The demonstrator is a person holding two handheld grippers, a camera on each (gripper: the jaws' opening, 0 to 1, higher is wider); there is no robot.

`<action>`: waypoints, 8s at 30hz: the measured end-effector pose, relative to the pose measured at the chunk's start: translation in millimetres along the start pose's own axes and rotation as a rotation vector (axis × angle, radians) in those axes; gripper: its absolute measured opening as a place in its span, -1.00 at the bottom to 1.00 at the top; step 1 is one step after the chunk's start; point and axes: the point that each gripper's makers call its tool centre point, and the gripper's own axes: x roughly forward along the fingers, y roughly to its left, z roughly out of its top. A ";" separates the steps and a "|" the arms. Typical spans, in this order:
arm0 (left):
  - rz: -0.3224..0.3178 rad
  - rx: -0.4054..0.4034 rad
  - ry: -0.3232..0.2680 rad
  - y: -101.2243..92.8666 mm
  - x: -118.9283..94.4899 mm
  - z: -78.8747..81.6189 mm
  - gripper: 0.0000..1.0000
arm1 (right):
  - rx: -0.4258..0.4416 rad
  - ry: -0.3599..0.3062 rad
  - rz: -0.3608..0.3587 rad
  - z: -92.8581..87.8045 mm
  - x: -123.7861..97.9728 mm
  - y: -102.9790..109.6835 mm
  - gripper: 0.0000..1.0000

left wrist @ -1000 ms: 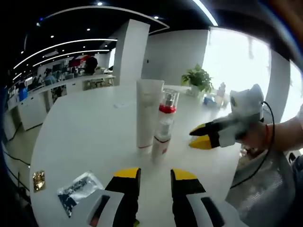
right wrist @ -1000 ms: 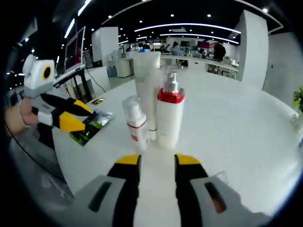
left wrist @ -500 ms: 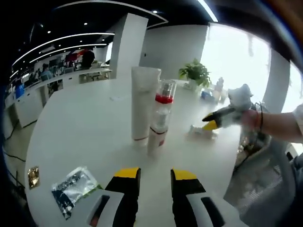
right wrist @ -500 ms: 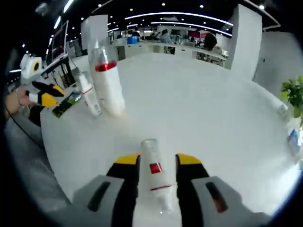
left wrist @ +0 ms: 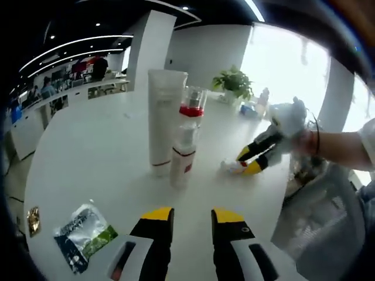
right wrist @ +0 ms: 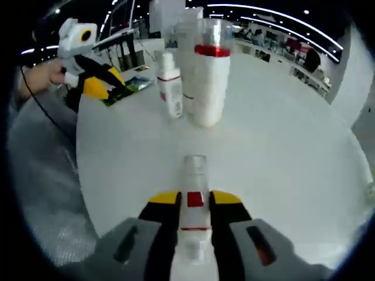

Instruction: Arrange the skincare products in the storage area until every visible bottle or jar stands upright without overlapping.

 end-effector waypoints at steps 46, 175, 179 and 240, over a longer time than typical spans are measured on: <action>-0.157 0.259 0.305 -33.5 14.7 -69.9 -0.59 | -0.314 -0.132 0.287 74.8 -33.8 85.0 -0.59; -0.097 0.115 0.214 -16.2 18.4 -67.5 -0.51 | 0.086 -0.293 0.018 112.5 55.5 84.4 -0.51; -0.097 0.118 0.211 -17.2 19.3 -67.1 -0.51 | 0.073 -0.296 0.010 111.2 54.7 83.3 -0.52; -0.088 0.134 0.194 -14.6 25.3 -62.6 -0.54 | 0.230 -0.169 -0.277 65.8 47.6 -25.3 -0.66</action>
